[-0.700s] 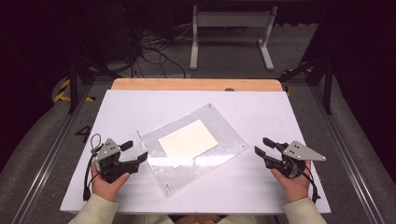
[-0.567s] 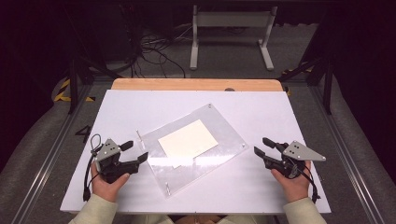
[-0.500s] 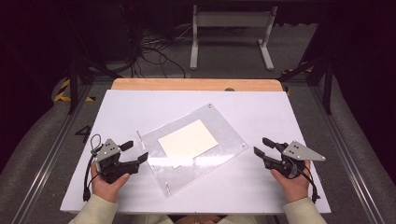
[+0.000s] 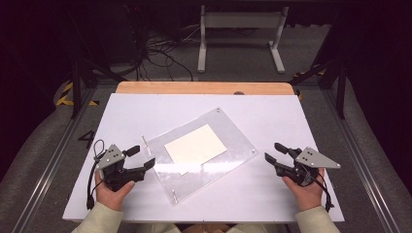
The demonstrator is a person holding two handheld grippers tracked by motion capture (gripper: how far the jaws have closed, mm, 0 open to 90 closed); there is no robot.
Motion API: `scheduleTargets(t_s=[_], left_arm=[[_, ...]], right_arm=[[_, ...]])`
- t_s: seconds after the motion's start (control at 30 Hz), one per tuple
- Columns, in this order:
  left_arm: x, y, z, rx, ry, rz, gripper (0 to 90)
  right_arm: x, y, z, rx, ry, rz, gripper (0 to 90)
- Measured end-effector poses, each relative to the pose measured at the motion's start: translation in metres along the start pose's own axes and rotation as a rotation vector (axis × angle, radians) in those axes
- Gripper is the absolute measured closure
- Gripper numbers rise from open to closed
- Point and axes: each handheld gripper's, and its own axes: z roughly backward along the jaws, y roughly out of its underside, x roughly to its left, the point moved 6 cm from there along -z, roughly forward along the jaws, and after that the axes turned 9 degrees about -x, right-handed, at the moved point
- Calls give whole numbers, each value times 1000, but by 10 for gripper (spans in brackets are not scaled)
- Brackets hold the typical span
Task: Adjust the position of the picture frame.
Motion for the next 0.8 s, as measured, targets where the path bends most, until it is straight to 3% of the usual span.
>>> scheduleTargets(t_s=[0.23,0.4,0.63,0.8], left_arm=[[-11,-6,0,-18,33,-15,227],[-27,-11,0,-28,78,-29,227],[-49,-11,-3,-3,140,-94,225],[-57,-12,-4,-2,173,-109,221]], right_arm=[[-1,1,-1,7,3,-2,461],[-1,2,-1,10,6,-5,457],[-1,2,-1,12,3,-10,462],[-1,3,-2,17,-2,-13,462]])
